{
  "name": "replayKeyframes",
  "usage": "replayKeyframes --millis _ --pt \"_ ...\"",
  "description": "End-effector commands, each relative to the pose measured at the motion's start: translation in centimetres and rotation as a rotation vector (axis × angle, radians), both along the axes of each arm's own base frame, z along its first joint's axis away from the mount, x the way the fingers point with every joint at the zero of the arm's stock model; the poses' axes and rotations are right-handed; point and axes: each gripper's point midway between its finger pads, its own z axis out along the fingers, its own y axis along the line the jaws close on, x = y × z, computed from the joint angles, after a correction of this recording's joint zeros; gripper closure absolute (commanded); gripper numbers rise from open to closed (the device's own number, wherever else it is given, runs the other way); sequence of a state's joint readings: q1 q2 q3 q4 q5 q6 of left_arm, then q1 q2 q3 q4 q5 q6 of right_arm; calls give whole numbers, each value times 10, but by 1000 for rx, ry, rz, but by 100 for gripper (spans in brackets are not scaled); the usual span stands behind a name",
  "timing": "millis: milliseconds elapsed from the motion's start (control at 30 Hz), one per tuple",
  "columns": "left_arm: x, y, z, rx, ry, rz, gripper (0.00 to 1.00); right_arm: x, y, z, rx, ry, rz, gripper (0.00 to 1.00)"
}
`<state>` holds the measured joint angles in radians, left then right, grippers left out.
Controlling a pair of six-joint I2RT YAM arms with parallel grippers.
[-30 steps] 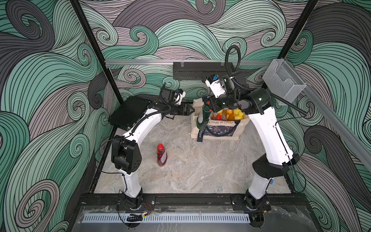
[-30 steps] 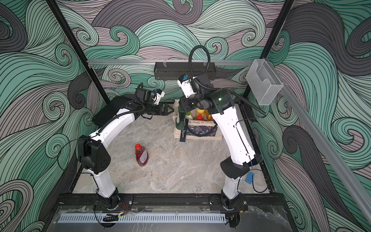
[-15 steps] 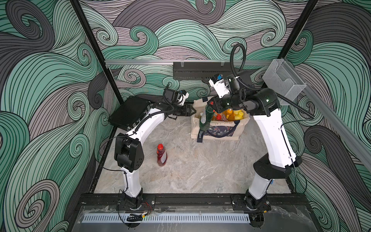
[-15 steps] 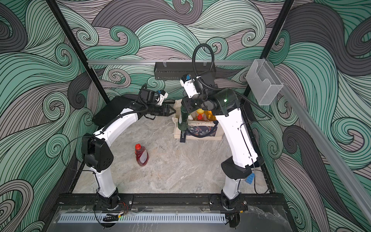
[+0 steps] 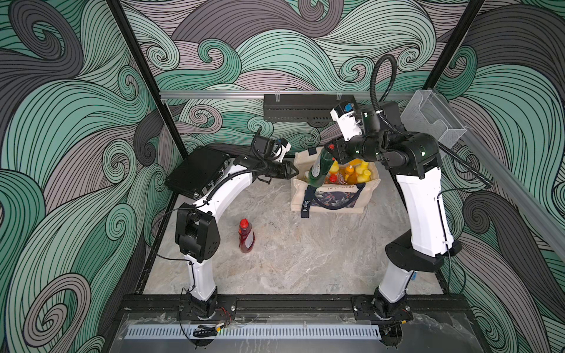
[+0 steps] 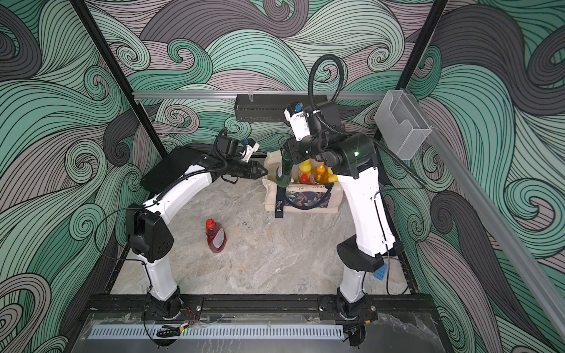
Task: Pack dish soap into the shopping bag
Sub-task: Place the bottle of dish soap in the shopping bag.
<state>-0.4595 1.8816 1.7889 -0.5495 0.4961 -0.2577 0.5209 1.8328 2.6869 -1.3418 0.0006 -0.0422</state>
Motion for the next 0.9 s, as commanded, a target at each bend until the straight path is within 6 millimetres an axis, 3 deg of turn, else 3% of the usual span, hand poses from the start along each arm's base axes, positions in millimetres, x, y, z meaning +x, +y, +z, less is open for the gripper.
replayKeyframes --millis 0,467,867 --pt "-3 2 4 21 -16 -2 64 26 5 31 74 -134 -22 100" --pt "-6 -1 -4 20 13 -17 78 94 19 3 19 -179 -56 100" --pt "-7 0 4 20 -3 -19 93 113 43 -28 57 -110 7 100"
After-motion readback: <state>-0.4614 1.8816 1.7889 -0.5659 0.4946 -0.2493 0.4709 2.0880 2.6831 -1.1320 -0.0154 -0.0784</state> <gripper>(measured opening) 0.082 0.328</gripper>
